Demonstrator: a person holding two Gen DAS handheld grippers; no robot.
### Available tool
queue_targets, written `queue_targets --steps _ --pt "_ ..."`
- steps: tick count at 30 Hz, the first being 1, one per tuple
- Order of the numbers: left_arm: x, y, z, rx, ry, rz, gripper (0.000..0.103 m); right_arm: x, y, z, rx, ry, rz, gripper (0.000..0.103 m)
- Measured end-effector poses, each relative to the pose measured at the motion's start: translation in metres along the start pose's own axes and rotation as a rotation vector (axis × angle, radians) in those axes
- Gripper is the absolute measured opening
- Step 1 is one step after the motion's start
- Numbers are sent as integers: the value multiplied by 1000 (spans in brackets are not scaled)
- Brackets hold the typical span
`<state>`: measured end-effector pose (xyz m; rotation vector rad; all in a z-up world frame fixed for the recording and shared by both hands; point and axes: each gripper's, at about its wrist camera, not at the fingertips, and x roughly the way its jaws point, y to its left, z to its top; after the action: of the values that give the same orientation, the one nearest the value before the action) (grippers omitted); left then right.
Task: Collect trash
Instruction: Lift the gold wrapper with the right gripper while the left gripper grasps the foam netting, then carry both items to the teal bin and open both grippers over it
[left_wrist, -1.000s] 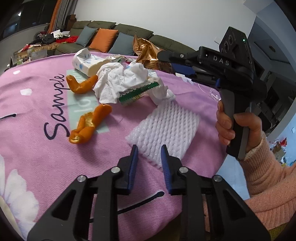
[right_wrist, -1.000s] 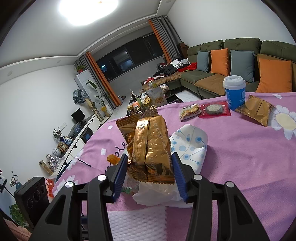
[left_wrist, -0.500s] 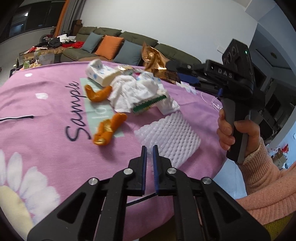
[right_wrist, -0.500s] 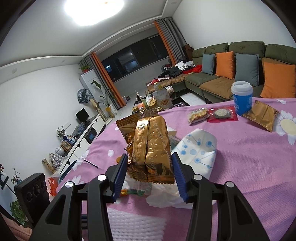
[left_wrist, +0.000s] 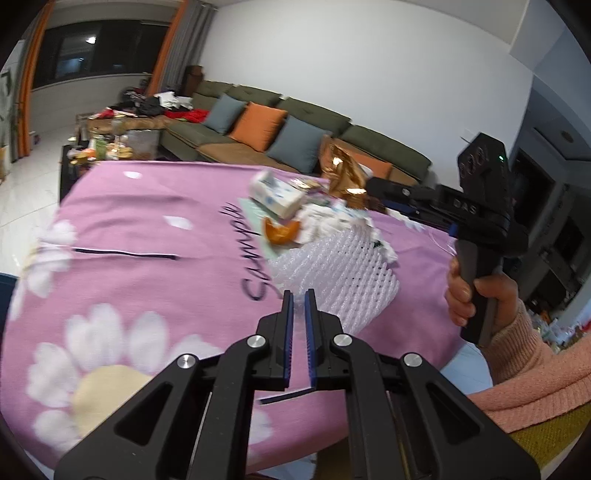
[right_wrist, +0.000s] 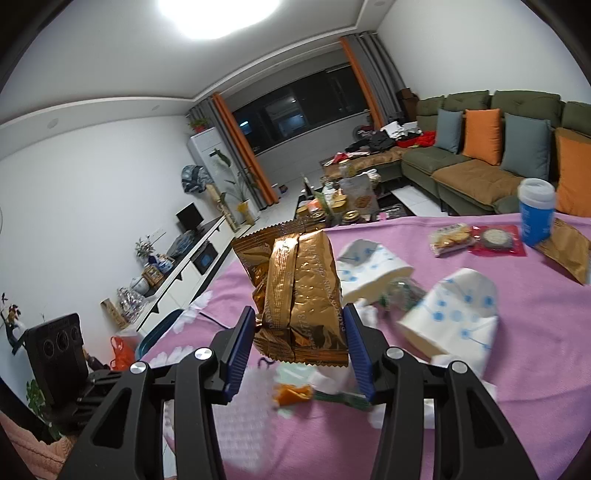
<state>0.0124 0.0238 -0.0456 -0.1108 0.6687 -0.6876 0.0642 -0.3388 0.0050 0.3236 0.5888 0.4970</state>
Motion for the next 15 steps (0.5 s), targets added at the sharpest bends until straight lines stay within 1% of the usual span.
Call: queue_targets --steps 15 --pt "-73 51 -2 -99 -95 172 7 50 60 9 -96 72 121 46"
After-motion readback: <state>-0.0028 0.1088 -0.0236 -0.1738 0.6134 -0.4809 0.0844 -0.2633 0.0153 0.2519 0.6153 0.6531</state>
